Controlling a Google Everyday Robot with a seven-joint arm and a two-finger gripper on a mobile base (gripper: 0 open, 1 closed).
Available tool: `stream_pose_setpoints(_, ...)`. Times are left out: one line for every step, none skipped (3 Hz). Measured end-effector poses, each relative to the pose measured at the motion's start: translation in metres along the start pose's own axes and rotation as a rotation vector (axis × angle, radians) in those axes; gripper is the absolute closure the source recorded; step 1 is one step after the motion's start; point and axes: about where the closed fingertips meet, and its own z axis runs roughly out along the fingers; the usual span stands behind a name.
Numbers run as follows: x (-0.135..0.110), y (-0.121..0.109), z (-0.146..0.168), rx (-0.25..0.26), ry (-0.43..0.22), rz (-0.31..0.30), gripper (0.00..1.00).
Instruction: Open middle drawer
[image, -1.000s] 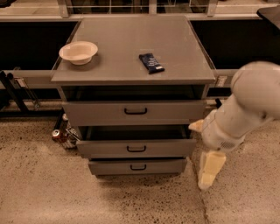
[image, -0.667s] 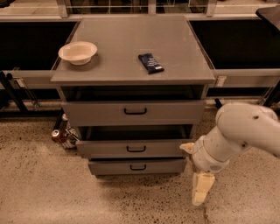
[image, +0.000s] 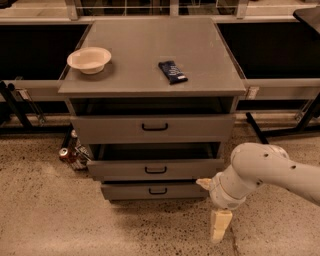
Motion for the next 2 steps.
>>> stream_pose_setpoints(0.013, -0.048, 0.025, 0.074, 0.040, -0.056, 0.00)
stream_pose_setpoints(0.021, -0.080, 0.037, 0.131, 0.049, -0.095, 0.00)
